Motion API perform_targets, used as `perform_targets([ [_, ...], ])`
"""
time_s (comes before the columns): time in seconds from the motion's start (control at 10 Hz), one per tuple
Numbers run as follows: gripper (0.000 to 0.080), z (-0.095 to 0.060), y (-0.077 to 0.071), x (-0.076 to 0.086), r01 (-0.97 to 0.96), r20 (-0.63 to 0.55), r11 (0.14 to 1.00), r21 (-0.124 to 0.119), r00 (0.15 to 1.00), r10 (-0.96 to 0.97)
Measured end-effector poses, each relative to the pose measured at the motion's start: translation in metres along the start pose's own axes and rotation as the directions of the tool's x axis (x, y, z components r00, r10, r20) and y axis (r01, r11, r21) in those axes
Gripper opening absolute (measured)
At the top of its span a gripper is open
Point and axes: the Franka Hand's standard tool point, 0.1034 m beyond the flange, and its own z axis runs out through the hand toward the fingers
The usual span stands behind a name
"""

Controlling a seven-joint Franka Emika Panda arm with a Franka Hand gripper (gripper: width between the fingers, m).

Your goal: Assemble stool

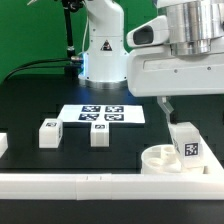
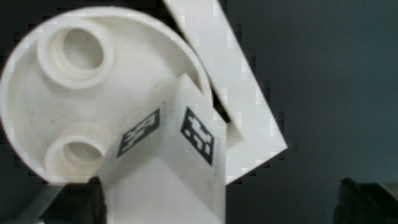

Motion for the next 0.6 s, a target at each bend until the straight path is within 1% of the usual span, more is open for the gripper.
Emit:
perform_targets([
  [0.1,0.0649,0.0000,0.0004,-0.0003,0.088,0.004,0.996,-0.004,0.996,-0.088],
  [0.2,0.0649,-0.0016,0.0017,-0.0025,0.264,0.049,0.964,-0.027,0.964,-0.263],
  [0.3,0.0649,-0.0074,0.0003,0.0000,0.452,0.086,0.891,-0.041,0.890,-0.447],
  [0.4,0.0649,-0.0099,-0.0011,-0.0003,0.577,0.111,0.815,-0.047,0.814,-0.570],
  [0.5,0.0649,-0.0084,-0.0008,-0.0041,0.680,0.136,0.732,-0.047,0.730,-0.669],
  [0.6,0.0649,-0.0076,0.0031,-0.0019,0.706,0.129,0.707,-0.036,0.705,-0.698],
])
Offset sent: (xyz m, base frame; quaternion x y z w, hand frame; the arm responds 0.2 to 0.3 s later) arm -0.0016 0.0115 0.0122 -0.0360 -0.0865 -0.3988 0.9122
